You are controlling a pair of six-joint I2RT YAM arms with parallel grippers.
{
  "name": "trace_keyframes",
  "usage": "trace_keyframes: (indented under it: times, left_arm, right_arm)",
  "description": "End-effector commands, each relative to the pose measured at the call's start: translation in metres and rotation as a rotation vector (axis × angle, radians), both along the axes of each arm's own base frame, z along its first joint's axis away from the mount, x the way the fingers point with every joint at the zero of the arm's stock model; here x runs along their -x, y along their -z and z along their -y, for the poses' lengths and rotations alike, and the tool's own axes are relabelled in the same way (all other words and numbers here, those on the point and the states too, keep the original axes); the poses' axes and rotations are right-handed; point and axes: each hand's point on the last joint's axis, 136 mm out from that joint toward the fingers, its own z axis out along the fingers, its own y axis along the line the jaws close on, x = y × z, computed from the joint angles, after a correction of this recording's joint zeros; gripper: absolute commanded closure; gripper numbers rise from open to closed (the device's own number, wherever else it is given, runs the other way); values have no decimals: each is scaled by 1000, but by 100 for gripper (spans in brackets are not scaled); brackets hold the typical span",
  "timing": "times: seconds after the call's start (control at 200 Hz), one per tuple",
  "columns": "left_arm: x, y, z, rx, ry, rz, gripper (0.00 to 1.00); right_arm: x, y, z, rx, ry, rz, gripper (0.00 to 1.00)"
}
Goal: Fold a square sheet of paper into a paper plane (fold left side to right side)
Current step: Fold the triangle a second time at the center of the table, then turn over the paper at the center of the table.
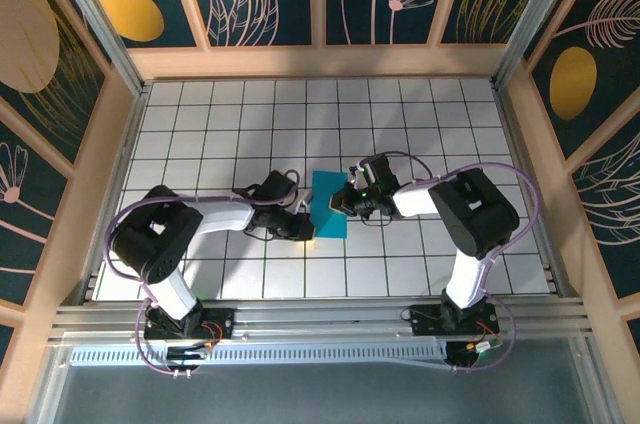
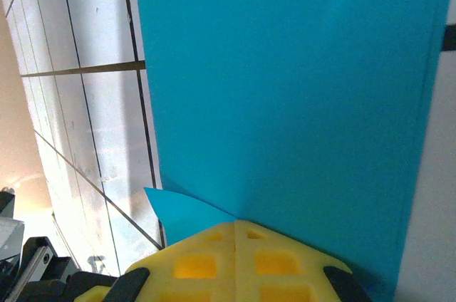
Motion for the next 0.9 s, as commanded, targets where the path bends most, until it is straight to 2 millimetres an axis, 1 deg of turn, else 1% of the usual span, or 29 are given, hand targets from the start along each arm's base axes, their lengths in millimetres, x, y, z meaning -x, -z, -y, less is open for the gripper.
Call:
trace_keyframes:
  times: [0.0,0.045,0.115,0.255,0.33,0.38,0.42,0.516,0.576,0.581,0.596,0.681,0.791,0.896]
  left_arm:
    - [19,3,-15,-43,-4,-51,100]
    - [15,-6,-14,-27,-9,-21,100]
    - [3,-22,-14,-26,-21,46,100]
    - [-28,-54,-18,-11,-72,141,99]
    - [-44,-66,-18,21,-113,167,88]
    - [-55,-73,-18,51,-149,186,86]
    - [-64,-79,-18,78,-177,196,81]
    - [-80,-89,-16,132,-222,215,72]
    - [-87,-90,-14,147,-229,216,68]
    - [-88,-90,-13,148,-229,217,68]
    - [-90,-90,-13,148,-230,218,67]
    - [-95,-86,-8,154,-222,214,66]
    - [-100,-73,-5,131,-206,208,62]
    - [-104,-59,-3,105,-184,194,60]
  right_arm:
    - [19,37,25,145,16,-104,100]
    - [17,32,21,131,11,-96,100]
    - [11,21,16,108,5,-74,100]
    - [-6,-11,3,51,0,-5,100]
    - [-16,-30,-1,31,7,40,92]
    - [-21,-42,-2,28,13,73,86]
    - [-24,-50,-1,32,19,101,82]
    - [-29,-67,4,50,33,159,67]
    - [-29,-74,8,60,39,186,58]
    - [-32,-74,13,62,53,187,57]
    - [-36,-76,18,63,67,194,55]
    - [-37,-81,31,69,96,217,47]
    - [-35,-85,47,67,137,239,39]
    - [-30,-90,58,38,172,257,34]
